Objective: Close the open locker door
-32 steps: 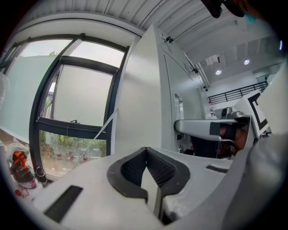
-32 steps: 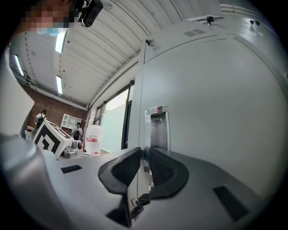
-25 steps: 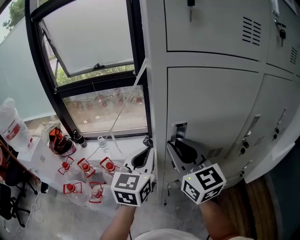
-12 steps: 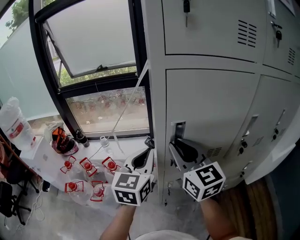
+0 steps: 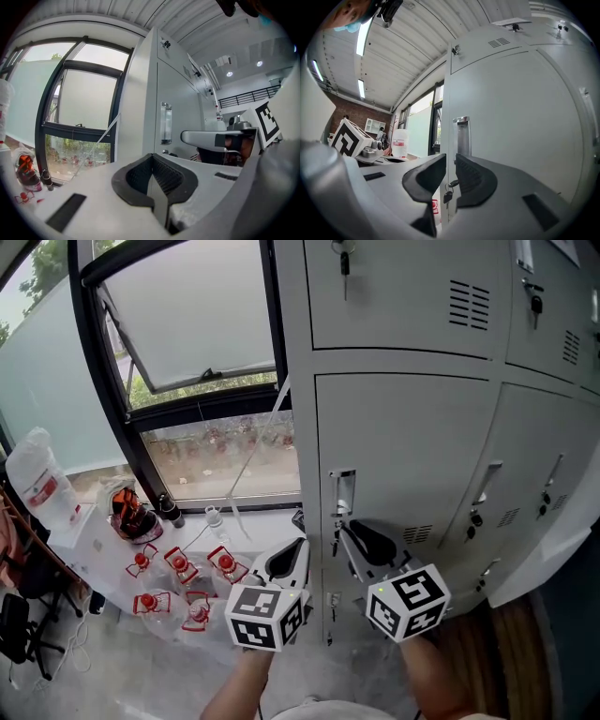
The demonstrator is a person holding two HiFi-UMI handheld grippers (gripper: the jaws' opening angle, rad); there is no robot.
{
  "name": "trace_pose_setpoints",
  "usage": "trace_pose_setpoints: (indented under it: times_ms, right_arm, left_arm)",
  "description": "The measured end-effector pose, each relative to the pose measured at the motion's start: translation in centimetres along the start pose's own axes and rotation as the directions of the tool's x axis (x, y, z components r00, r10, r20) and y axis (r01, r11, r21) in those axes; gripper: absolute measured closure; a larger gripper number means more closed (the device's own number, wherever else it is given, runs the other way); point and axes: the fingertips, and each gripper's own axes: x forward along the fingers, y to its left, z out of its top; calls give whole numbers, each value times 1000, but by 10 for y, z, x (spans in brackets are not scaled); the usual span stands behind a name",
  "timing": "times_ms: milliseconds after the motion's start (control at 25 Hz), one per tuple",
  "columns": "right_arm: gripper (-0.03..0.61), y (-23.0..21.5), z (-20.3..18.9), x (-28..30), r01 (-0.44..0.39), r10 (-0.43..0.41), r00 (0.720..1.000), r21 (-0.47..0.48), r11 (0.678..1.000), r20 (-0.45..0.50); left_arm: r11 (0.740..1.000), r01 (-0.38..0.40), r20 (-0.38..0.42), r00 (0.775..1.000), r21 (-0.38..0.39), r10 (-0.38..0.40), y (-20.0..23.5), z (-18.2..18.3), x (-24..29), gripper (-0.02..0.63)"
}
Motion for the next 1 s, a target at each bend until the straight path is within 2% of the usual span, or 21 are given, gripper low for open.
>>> trace_pose_setpoints:
  times_ms: [1000]
  right_arm:
    - [546,-15,4,-132,1,-2,999,-31,1000,-33]
  left_arm:
    - [1000,12,-6,1000,19,-12,-134,4,-27,606]
